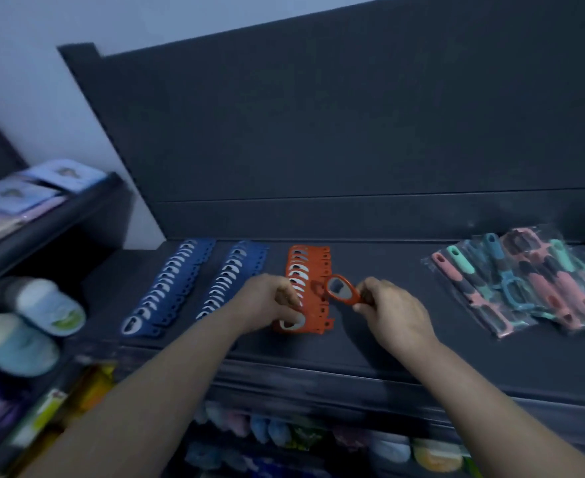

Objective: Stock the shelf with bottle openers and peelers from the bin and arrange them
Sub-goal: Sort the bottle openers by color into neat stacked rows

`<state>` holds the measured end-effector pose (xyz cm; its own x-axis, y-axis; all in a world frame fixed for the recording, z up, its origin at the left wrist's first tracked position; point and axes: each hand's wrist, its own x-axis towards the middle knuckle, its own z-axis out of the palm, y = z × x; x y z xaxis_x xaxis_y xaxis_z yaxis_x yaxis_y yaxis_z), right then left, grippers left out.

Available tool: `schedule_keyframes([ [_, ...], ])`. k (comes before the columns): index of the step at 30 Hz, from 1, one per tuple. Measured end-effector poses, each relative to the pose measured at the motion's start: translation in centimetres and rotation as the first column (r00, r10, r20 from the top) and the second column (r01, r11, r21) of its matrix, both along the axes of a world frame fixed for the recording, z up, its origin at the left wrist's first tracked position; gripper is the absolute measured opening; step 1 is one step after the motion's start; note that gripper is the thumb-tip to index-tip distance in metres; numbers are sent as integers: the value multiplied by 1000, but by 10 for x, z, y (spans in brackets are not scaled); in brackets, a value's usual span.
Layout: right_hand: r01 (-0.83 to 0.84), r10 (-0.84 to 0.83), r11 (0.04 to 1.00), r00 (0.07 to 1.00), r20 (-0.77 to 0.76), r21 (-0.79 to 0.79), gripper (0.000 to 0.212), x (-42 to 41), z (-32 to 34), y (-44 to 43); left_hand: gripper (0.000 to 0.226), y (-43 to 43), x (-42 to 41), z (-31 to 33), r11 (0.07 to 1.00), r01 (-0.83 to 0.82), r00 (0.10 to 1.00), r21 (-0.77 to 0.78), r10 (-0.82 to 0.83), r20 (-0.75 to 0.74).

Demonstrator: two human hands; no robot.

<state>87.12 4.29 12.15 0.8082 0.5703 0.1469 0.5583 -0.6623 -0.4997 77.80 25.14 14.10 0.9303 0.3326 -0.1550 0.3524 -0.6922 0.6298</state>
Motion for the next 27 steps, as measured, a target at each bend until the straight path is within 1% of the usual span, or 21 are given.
schedule_keyframes([
  [4, -8, 9, 999, 999, -34, 32, 19, -16, -1, 24, 24, 21, -24, -5, 998, 66, 996, -4, -66, -68],
  [7, 11, -9, 999, 999, -42, 46, 25, -25, -3, 34, 27, 30, -26, -16, 999, 41, 999, 1, -41, -16],
  [12, 2, 1, 998, 998, -55, 56, 21, -35, -5, 36, 25, 31, -22, -25, 996, 80, 995, 33, -82, 52],
  [16, -11, 16, 999, 996, -85, 48, 20, -44, -6, 38, 33, 29, -17, -29, 998, 58, 995, 13, -59, 86],
  [19, -59, 61, 998, 992, -114, 23, 18, -49, -6, 40, 44, 32, -18, -32, 998, 58, 991, 18, -60, 120],
  [20, -87, 86, 996, 988, -128, 2, 17, -50, -6, 42, 44, 34, -19, -32, 998, 48, 987, 38, -53, 149],
  [23, -156, 140, 984, 977, -159, -87, 16, -55, -9, 47, 26, 44, -24, -30, 986, -52, 972, 155, 15, 234],
  [25, -157, 137, 977, 981, -139, -142, 17, -59, -12, 51, 20, 52, -28, -27, 972, -103, 968, 211, 49, 248],
  [27, -136, 123, 972, 989, -79, -190, 21, -63, -13, 54, 18, 57, -31, -23, 965, -117, 968, 235, 57, 245],
])
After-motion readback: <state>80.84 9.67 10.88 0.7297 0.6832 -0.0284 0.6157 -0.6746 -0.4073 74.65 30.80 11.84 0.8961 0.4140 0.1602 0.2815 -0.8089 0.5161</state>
